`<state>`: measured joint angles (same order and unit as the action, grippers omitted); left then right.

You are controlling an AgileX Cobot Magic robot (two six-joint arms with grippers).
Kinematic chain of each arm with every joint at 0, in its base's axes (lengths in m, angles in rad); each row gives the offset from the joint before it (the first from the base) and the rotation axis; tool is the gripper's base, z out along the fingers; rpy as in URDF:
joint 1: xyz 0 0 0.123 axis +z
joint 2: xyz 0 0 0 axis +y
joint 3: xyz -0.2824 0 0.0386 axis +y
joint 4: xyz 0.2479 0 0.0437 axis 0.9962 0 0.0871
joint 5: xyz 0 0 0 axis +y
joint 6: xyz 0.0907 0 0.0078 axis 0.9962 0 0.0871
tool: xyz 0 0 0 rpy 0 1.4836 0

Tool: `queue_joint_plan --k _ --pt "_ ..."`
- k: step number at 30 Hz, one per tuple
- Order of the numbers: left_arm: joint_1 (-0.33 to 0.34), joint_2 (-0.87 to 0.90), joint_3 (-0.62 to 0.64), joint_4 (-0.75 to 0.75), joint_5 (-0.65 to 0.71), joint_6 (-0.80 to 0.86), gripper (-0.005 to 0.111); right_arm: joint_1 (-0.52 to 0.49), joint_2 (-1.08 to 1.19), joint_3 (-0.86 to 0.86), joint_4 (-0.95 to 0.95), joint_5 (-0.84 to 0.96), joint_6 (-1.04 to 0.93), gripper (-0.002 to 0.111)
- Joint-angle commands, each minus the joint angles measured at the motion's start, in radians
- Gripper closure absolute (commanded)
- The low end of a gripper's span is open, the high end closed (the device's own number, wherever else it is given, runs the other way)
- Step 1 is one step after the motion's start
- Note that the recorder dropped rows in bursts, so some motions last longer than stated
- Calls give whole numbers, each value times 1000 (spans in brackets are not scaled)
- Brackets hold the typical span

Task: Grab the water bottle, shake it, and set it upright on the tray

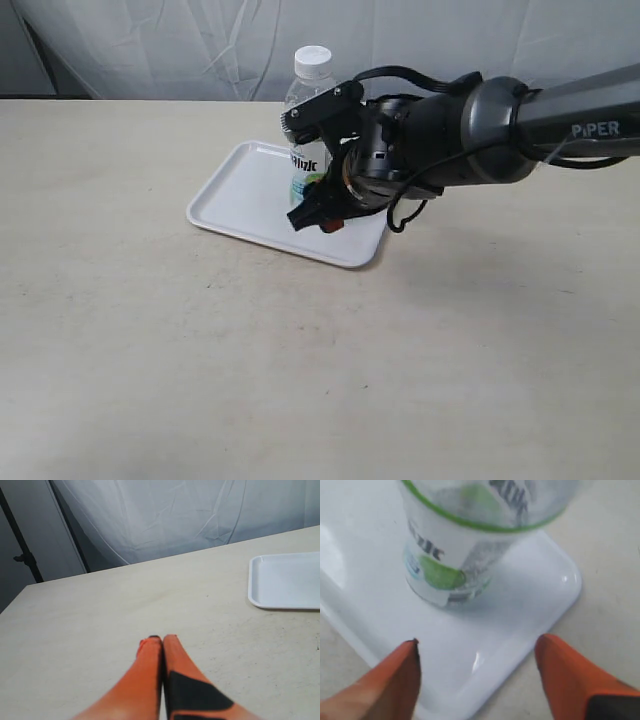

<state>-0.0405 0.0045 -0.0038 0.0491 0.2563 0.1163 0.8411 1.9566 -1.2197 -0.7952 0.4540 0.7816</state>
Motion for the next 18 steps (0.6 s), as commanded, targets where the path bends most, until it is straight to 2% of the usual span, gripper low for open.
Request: queue_joint_plan --k 1,3,7,11,18 --pt "0 -5 4 -6 -9 -3 106 -1 -9 -3 175 147 -92 81" --pt "0 -5 4 -6 -9 -3 106 -1 -9 -3 218 223 -94 108" --pt "0 -5 4 -6 -9 -3 106 -1 -23 8 234 315 -97 108" --pt "0 -5 4 -6 -9 -3 106 -1 -110 84 240 277 -79 108" --pt "0 -5 4 -6 -9 -3 106 -1 -571 357 315 305 -4 108"
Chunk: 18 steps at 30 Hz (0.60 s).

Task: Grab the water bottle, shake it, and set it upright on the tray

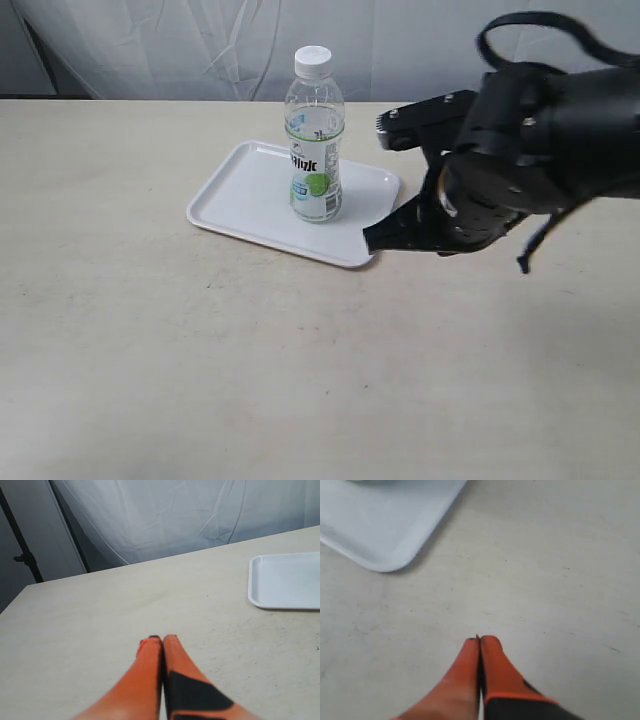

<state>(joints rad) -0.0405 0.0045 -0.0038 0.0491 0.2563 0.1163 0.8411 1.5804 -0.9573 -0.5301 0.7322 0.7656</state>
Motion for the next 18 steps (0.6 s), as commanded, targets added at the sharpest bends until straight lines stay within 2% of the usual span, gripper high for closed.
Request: queue_joint_plan --k 1,6,15,18 --pt "0 -5 4 -6 -9 -3 106 -1 -240 109 73 39 12 108" --pt "0 -5 4 -6 -9 -3 106 -1 -471 134 182 259 15 108" --pt "0 -5 4 -6 -9 -3 106 -1 -528 134 147 244 12 108" --pt "0 -5 4 -6 -9 -3 106 -3 -586 171 128 118 12 108"
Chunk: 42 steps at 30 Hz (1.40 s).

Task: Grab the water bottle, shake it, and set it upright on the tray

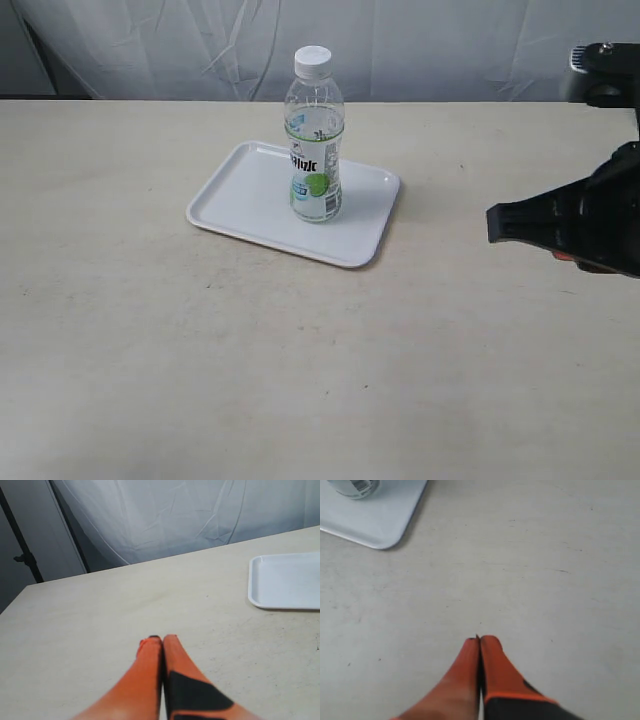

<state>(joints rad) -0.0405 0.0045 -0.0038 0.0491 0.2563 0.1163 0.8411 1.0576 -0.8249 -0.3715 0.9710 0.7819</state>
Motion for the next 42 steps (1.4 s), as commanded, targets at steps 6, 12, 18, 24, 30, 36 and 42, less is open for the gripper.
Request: queue_joint_plan --k 6,12,18,24,30,36,42 --pt "0 -5 4 -6 -9 -3 106 -105 -295 308 -46 -698 0 108" --pt "0 -5 4 -6 -9 -3 106 -360 -528 592 55 -949 2 108" --pt "0 -5 4 -6 -9 -3 106 -557 -790 729 62 -948 2 108" --pt "0 -5 4 -6 -9 -3 106 -693 -910 814 94 -948 2 108" --pt "0 -5 4 -6 -9 -3 106 -714 -916 825 94 -902 2 108" --pt "0 -5 4 -6 -9 -3 106 -714 -974 825 94 -892 2 108" --pt "0 -5 4 -6 -9 -3 106 -714 -1058 825 94 -892 2 108"
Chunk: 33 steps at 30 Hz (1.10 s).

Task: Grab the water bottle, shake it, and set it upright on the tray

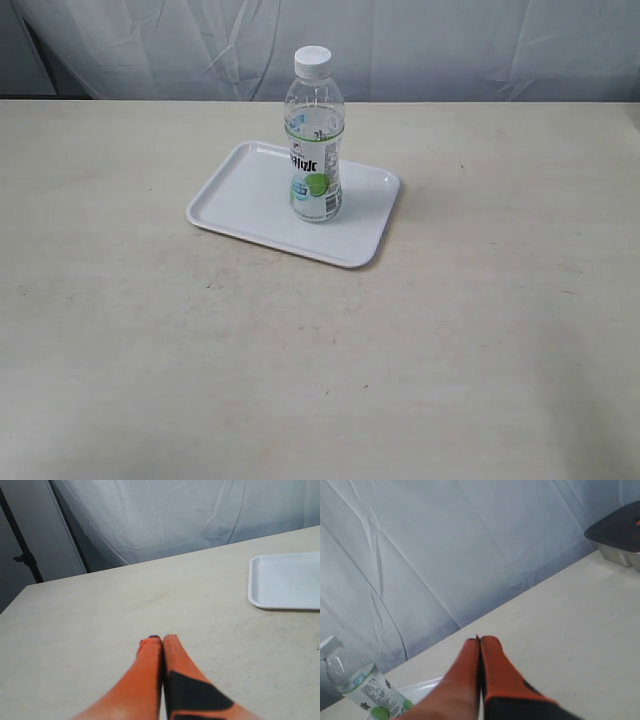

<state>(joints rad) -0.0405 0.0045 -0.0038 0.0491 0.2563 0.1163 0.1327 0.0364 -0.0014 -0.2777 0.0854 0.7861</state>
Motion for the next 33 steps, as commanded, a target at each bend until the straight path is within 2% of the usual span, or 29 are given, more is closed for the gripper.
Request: queue_joint_plan --k 1,33 --pt "0 -5 4 -6 -9 -3 106 -5 -36 1 0 -6 -2 108" --pt "0 -5 4 -6 -9 -4 106 -5 -36 1 0 -3 -2 108"
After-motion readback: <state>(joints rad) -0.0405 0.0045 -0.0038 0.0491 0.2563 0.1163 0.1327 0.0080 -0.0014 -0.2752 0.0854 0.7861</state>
